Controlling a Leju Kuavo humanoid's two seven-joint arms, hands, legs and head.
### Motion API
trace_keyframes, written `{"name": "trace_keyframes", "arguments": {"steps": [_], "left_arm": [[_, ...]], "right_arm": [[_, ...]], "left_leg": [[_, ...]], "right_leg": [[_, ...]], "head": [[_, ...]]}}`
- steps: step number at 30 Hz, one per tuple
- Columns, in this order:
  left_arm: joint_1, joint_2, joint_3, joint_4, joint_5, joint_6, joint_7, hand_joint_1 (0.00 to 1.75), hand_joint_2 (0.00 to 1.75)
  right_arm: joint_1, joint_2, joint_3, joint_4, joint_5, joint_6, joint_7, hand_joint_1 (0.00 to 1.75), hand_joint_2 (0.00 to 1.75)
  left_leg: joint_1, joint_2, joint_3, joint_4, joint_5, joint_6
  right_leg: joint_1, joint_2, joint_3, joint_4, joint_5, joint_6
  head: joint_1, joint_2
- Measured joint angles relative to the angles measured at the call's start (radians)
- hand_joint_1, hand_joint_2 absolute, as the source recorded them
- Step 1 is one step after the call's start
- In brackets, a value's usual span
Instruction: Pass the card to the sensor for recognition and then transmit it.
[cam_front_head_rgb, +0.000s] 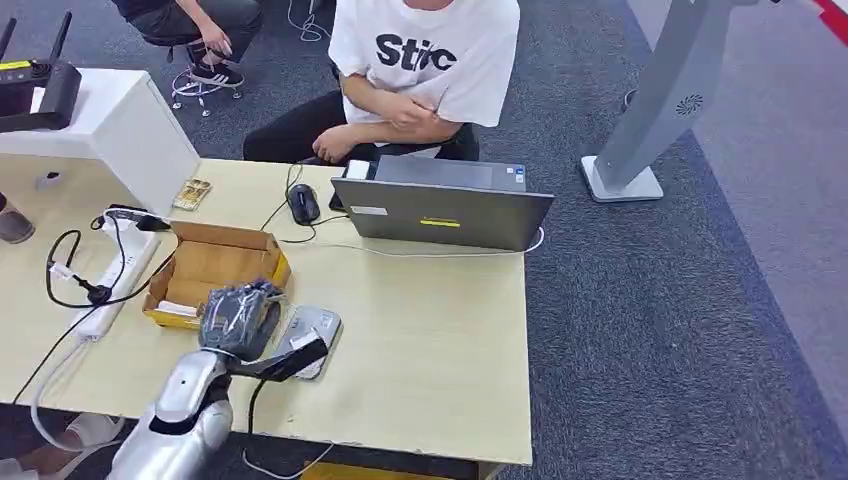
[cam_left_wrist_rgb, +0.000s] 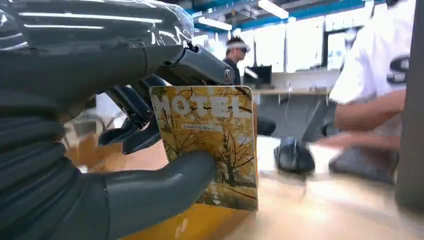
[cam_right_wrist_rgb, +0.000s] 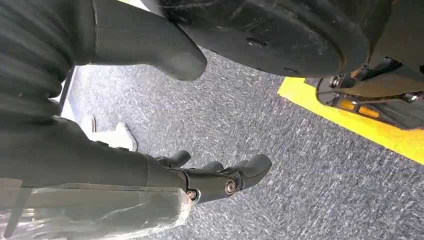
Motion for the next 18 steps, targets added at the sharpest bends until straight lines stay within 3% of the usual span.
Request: {"name": "trace_keyframes", "arguments": {"steps": [11, 18], "left_arm": [[-0.194, 0.073, 0.079, -0.195, 0.05, 0.007, -0.011, 1.75, 1.75], [-0.264, 0.121, 0.1, -0.229, 0.012, 0.008, 0.004, 1.75, 1.75]], "right_arm": [[0.0, 0.0, 0.025, 0.0, 0.01, -0.008, -0.005, 0.0, 1.75], [0.0, 0.001, 0.044, 0.0, 0.017, -0.01, 0.0, 0.0, 1.75]], "left_leg": [[0.0, 0.0, 0.0, 0.0, 0.0, 0.0], [0.0, 0.0, 0.0, 0.0, 0.0, 0.0]], "right_leg": [[0.0, 0.0, 0.0, 0.0, 0.0, 0.0], [0.0, 0.0, 0.0, 0.0, 0.0, 0.0]], "head": [[0.0, 0.0], [0.0, 0.0]]}}
